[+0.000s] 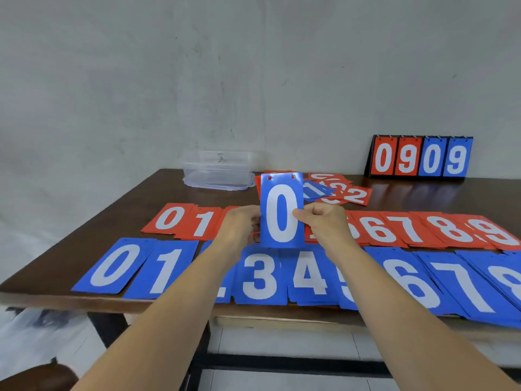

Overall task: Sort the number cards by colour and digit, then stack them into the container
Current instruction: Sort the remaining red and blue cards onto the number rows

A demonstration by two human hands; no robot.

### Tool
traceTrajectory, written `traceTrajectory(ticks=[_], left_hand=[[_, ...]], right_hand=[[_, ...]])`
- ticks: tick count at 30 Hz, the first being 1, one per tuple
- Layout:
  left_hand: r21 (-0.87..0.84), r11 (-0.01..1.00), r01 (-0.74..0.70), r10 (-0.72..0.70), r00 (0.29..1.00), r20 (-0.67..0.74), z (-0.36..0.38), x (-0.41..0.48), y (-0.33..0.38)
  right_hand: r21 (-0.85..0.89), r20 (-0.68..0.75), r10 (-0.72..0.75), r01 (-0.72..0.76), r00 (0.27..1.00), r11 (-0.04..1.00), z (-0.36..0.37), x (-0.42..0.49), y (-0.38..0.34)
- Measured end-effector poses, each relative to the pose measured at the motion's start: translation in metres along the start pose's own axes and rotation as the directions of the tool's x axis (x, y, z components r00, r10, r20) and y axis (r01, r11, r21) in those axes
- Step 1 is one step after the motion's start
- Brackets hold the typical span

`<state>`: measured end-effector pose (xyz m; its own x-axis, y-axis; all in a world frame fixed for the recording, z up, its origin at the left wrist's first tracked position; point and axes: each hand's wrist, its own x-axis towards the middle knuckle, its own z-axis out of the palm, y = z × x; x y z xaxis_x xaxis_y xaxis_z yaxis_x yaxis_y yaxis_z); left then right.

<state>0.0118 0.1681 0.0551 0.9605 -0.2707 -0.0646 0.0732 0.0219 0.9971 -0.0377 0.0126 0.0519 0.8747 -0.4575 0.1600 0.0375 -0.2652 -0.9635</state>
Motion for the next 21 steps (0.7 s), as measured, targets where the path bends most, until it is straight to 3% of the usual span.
traceTrajectory(ticks=[6, 14, 21], left_hand=[[0.193, 0.969, -0.158, 0.169, 0.985, -0.043, -0.039, -0.014, -0.005], [0.163, 0.981, -0.105, 0.137, 0.970, -0.202, -0.121, -0.030, -0.003], [0.359, 0.933, 0.014, 0.148, 0.896, -0.419, -0.222, -0.045, -0.013]], right_hand=[[-0.070, 0.001, -0.143, 0.143, 0.990, 0.987, 0.043, -0.015, -0.005], [-0.082, -0.037, -0.192, 0.188, 0.981, 0.979, 0.078, -0.031, -0.008], [-0.142, -0.049, -0.178, 0.169, 0.983, 0.975, 0.096, -0.037, -0.004]])
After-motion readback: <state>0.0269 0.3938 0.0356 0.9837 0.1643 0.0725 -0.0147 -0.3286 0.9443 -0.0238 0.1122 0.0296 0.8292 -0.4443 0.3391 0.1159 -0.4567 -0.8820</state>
